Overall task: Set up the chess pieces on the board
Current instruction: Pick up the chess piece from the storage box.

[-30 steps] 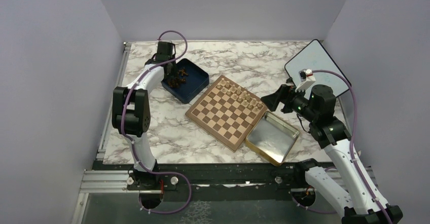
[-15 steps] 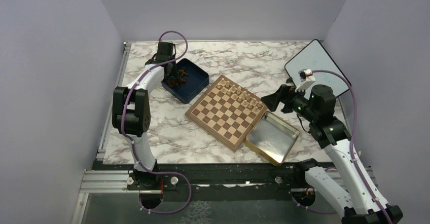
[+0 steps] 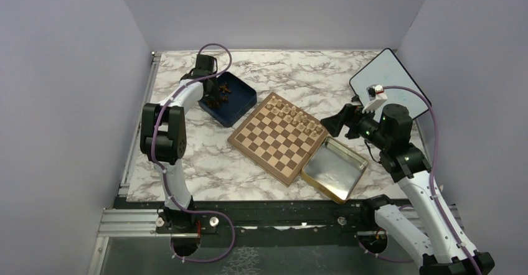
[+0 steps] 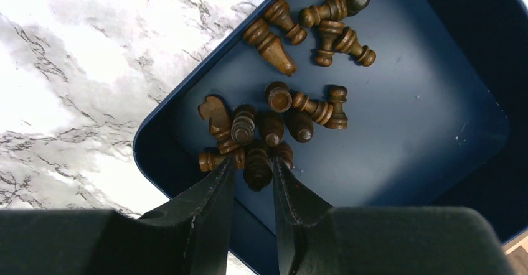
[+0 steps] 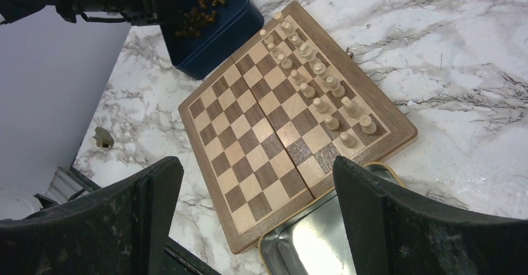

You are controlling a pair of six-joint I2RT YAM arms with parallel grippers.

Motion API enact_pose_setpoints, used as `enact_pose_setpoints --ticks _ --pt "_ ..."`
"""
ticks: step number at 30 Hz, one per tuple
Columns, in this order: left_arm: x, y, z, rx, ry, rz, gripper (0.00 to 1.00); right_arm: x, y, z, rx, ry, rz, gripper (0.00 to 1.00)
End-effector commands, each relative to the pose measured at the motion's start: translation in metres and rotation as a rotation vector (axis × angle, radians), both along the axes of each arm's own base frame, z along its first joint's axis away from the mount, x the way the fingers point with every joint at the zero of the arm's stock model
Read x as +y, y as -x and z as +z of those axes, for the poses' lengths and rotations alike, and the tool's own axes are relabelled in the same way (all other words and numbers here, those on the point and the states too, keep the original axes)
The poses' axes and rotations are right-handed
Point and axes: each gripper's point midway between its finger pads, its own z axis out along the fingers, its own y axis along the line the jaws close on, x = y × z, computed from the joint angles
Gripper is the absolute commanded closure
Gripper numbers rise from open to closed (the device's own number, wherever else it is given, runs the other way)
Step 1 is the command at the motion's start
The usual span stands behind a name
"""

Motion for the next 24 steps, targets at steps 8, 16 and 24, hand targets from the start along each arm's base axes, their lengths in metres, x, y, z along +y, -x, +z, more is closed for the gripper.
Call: enact_pose_setpoints --ticks 8,16,24 --pt "-0.002 0.002 -0.001 0.022 0.016 -0.011 0.76 0.000 -0.001 0.003 -0.034 0.008 0.001 0.04" --pt "-0.003 -0.004 0.030 -0.036 0.016 -0.024 0.85 -0.001 -0.001 0.004 -0.037 0.008 0.000 0.04" --pt "-0.005 -0.004 0.069 -0.104 0.030 -0.029 0.87 0.001 0.000 0.002 -0.029 0.002 0.004 0.04"
